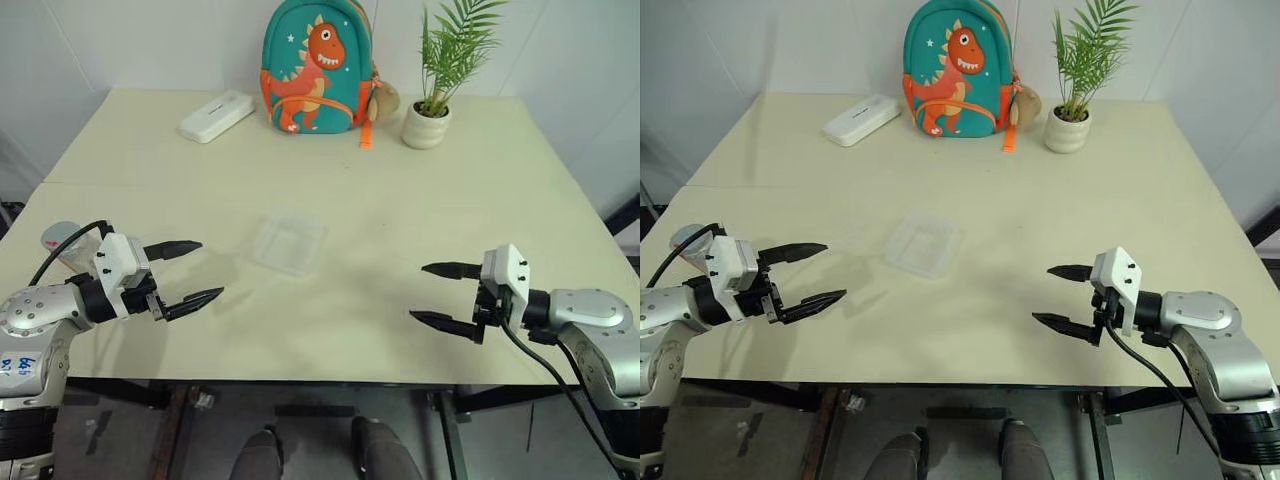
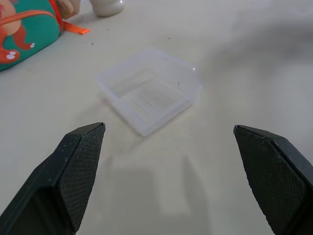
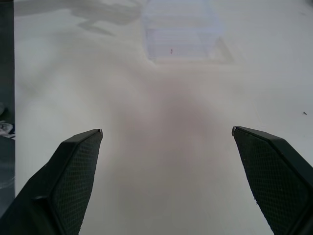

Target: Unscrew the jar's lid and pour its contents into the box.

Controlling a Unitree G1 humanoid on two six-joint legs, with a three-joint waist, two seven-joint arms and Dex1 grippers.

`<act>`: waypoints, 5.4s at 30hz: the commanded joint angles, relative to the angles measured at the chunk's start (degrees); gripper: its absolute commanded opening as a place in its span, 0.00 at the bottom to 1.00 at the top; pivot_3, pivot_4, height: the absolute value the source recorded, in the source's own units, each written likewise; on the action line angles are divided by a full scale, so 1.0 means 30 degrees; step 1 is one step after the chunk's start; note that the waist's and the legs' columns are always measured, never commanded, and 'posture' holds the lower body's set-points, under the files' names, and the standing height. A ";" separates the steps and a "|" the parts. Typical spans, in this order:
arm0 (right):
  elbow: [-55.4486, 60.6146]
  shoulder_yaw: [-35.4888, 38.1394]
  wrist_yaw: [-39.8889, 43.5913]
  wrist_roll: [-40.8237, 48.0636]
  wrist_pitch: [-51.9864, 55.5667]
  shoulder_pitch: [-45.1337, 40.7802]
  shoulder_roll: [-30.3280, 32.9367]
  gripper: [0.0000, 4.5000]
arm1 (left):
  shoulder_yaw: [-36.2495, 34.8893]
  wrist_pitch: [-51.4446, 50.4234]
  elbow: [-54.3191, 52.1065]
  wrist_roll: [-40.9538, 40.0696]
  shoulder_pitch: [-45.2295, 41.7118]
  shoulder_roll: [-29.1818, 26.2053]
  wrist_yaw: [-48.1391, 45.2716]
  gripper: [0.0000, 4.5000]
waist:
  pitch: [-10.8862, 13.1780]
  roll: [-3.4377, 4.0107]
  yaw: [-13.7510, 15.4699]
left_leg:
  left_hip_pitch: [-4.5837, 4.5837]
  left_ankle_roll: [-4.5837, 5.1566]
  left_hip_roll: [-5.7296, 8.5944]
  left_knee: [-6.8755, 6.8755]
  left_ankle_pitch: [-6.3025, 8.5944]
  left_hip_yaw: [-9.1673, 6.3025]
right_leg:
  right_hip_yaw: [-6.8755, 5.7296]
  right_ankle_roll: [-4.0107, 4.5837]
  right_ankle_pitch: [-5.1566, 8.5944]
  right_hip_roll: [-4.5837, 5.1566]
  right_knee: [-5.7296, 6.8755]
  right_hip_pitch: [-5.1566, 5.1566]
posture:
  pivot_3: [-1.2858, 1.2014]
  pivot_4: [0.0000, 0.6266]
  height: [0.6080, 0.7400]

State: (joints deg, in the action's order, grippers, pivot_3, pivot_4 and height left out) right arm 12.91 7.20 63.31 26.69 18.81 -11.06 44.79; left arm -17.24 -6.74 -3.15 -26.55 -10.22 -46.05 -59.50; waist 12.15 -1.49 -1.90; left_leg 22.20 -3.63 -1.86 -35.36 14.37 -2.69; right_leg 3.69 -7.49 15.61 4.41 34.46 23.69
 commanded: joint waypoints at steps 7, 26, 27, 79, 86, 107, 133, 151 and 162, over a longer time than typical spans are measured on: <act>-0.1859 -0.1702 0.0937 0.0237 -0.0124 -0.3719 -0.1158 1.00 | -0.3106 0.1099 -0.1655 0.0212 0.4668 0.1508 0.2497 1.00 | 0.0000 0.0000 -0.0382 | -0.0028 0.0006 -0.0003 -0.0043 -0.0005 0.0002 | 0.0029 0.0067 0.0037 -0.0007 0.0072 -0.0006 | 0.52 0.24 1.00; -0.4612 -0.4990 0.0397 0.0238 -0.1101 -1.0504 -0.8945 1.00 | -0.8394 0.5096 0.6680 0.0811 0.4789 0.4001 0.8894 1.00 | -0.0040 -0.0061 0.0027 | -0.0011 0.0019 -0.0009 -0.0219 -0.0046 -0.0009 | 0.0027 0.0242 -0.0002 -0.0018 -0.0009 -0.0070 | 0.52 0.24 1.00; -0.4631 -0.5097 0.0422 0.0069 -0.1293 -1.0493 -0.8979 1.00 | -0.8187 0.5413 0.7730 0.0975 0.4061 0.3391 0.8646 1.00 | -0.0046 -0.0072 0.0012 | -0.0009 0.0018 -0.0014 -0.0202 -0.0049 -0.0009 | 0.0026 0.0243 -0.0003 -0.0027 -0.0008 -0.0062 | 0.52 0.24 1.00; -0.1273 -0.3779 -0.3866 0.0539 0.0437 -0.8173 -0.8696 1.00 | -0.2766 0.5002 1.2112 0.0635 -0.6025 -0.0072 0.3734 0.44 | -0.0059 -0.0128 0.0083 | 0.0070 -0.0091 -0.0042 0.0051 -0.0118 0.0003 | -0.0001 -0.0004 -0.0005 -0.0051 0.0380 0.0257 | 0.52 0.24 1.00; -0.0801 -0.4474 -0.4985 0.0691 0.3835 -1.0338 -0.8383 1.00 | -0.0362 -0.3874 0.1006 -0.2459 -0.3126 -0.1237 0.2298 0.44 | -0.0041 -0.0100 -0.0256 | 0.0061 -0.0095 -0.0054 0.0070 -0.0116 0.0008 | 0.0017 0.0019 0.0010 -0.0056 0.0400 0.0279 | 0.52 0.24 1.00; 0.0022 -0.5807 -1.0800 0.0046 1.0969 -1.4005 -1.1334 1.00 | 0.3422 -0.8721 -0.1985 -0.2708 -0.6852 0.1258 0.2471 0.44 | -0.0041 -0.0098 -0.0429 | 0.0083 -0.0062 -0.0052 0.0078 -0.0145 -0.0020 | 0.0020 0.0041 0.0024 -0.0077 0.0402 0.0307 | 0.52 0.24 1.00; -0.0049 -0.6158 -0.9812 0.0555 0.9957 -1.4323 -1.1990 1.00 | 0.3860 -0.9079 -0.0627 -0.1843 -0.8099 0.1366 0.2103 0.44 | -0.0041 -0.0098 -0.0478 | 0.0083 -0.0062 -0.0053 0.0083 -0.0145 -0.0020 | 0.0020 0.0038 0.0022 -0.0083 0.0390 0.0307 | 0.52 0.24 1.00; -0.1576 -0.6596 -0.9638 -0.0295 0.8546 -1.4658 -1.3179 0.56 | 0.3766 -0.9241 -0.0755 -0.1622 -0.8300 0.1208 0.1917 0.44 | -0.0041 -0.0098 -0.0457 | 0.0090 -0.0063 -0.0053 0.0091 -0.0143 -0.0021 | 0.0019 0.0037 0.0023 -0.0081 0.0384 0.0311 | 0.52 0.24 1.00; -0.1367 -0.6384 -0.8434 0.0588 0.8662 -1.4465 -1.2957 0.56 | 0.3781 -0.9137 -0.0893 -0.1802 -0.7953 0.1221 0.1488 0.44 | -0.0041 -0.0098 -0.0460 | 0.0090 -0.0063 -0.0053 0.0090 -0.0144 -0.0020 | 0.0019 0.0038 0.0023 -0.0082 0.0385 0.0311 | 0.52 0.24 1.00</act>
State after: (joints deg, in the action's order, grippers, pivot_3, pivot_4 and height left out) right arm 6.70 -12.98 35.14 25.88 45.79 -53.47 6.17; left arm -5.29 -34.52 -3.96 -31.29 -33.96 -41.66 -53.54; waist 12.03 -1.78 -3.28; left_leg 22.47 -3.82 -2.02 -35.09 13.94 -2.75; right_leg 3.75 -7.38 15.68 4.16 35.61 24.62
